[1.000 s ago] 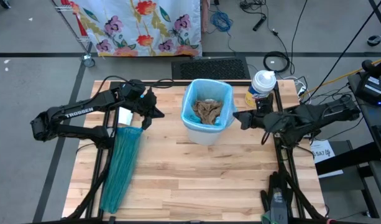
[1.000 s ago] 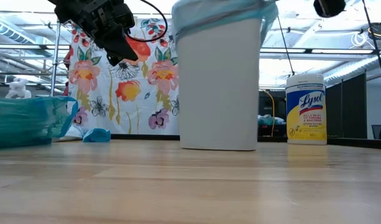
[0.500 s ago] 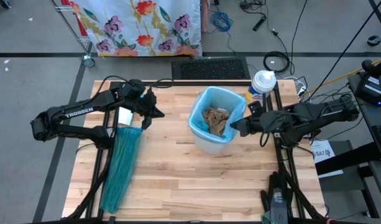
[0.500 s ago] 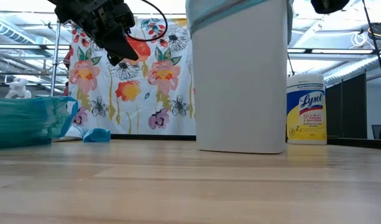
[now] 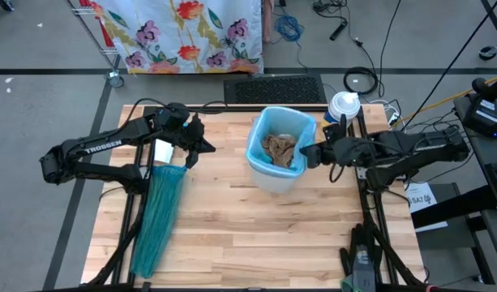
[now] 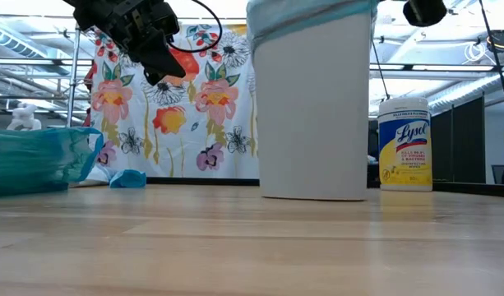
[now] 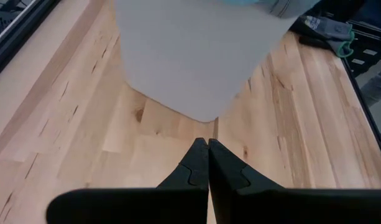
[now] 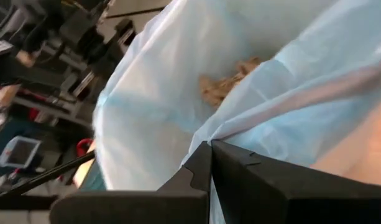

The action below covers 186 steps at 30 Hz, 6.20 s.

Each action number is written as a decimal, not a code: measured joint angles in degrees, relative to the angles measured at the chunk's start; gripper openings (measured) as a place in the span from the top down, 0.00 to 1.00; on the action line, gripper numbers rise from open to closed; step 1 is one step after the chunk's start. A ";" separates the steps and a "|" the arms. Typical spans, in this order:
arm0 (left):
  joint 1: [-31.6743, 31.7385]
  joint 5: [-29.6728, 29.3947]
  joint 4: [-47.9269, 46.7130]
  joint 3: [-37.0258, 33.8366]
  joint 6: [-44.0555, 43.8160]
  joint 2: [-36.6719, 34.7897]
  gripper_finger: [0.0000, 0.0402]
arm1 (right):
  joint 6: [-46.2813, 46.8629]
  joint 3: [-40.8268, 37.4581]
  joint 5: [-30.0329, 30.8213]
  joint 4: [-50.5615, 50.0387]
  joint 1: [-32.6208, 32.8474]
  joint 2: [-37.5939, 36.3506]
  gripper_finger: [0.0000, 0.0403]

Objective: Place trash/remove bag and relplace
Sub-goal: Remove the light blue trash bag from the white trash bin

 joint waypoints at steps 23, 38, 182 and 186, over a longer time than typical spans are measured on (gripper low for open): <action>-0.07 -0.70 -0.22 0.00 -1.66 0.00 1.00 | -13.21 -0.04 -2.64 2.33 -8.75 -3.49 0.81; -0.07 -0.70 -0.21 0.00 -3.08 0.00 1.00 | -1.53 -0.04 -4.15 -9.68 -0.30 -7.44 0.78; -0.07 -1.14 -0.09 0.00 -4.13 0.01 1.00 | 14.71 -0.11 14.39 -16.45 13.17 1.51 0.78; -0.05 -1.15 -0.09 0.00 -4.15 0.01 1.00 | 16.77 -0.11 14.30 -17.93 13.19 1.51 0.78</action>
